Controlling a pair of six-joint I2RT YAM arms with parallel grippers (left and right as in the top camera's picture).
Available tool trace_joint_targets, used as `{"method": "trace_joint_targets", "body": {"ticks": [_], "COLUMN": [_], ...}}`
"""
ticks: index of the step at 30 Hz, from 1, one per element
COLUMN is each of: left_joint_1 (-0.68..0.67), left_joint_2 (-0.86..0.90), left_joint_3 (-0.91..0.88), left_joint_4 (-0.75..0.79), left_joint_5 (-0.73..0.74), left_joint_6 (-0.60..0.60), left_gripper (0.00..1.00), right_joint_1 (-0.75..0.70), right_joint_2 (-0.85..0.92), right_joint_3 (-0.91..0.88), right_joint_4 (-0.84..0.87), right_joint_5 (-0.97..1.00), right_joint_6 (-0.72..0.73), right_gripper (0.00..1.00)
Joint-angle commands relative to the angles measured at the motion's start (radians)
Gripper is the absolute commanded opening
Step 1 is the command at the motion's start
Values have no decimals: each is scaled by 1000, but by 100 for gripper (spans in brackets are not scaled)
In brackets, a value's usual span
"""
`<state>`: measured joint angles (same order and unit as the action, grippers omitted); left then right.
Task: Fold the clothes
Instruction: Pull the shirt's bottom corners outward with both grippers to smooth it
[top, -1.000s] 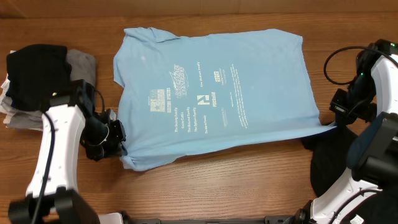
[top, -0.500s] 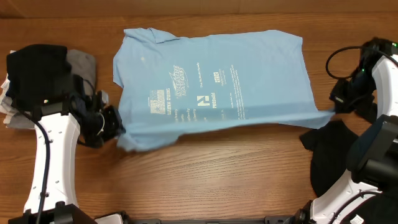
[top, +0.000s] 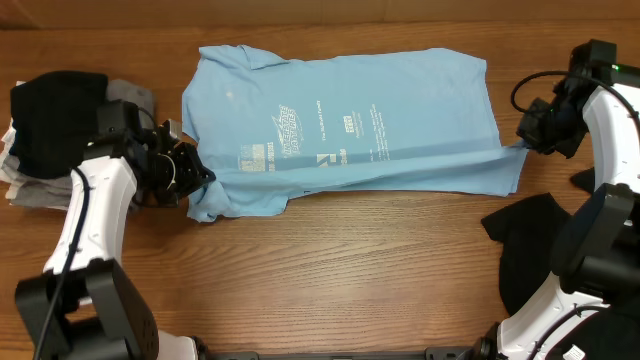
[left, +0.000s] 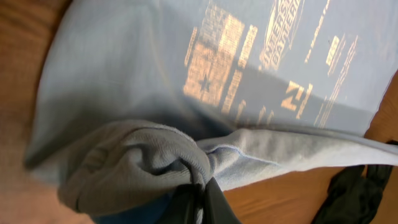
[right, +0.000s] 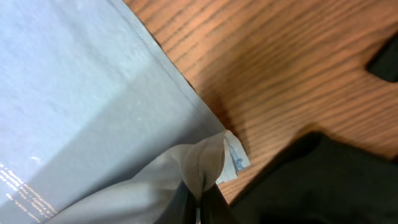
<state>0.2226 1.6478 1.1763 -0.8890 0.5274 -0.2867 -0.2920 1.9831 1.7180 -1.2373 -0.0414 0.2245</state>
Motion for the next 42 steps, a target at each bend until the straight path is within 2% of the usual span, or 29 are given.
{"method": "trace_joint_targets", "body": {"ticks": [1, 15, 22, 36, 40, 42], "left_joint_1": [5, 5, -3, -14, -14, -14], "left_joint_2": [51, 167, 193, 196, 196, 196], "left_joint_3": [2, 2, 2, 2, 2, 2], "left_joint_4": [34, 160, 182, 210, 260, 278], "left_joint_5": [42, 12, 11, -40, 39, 138], "left_joint_6": [-10, -62, -77, -100, -118, -117], "left_gripper": [4, 4, 4, 4, 4, 4], "right_joint_1": [3, 20, 50, 51, 51, 50], "right_joint_2": [-40, 5, 64, 106, 106, 106], "right_joint_3": [2, 2, 2, 2, 2, 2], "right_joint_4": [25, 99, 135, 186, 182, 180], "right_joint_5": [2, -6, -13, -13, -13, -13], "right_joint_6": [4, 3, 4, 11, 11, 11], "right_gripper": [4, 4, 8, 9, 9, 9]}}
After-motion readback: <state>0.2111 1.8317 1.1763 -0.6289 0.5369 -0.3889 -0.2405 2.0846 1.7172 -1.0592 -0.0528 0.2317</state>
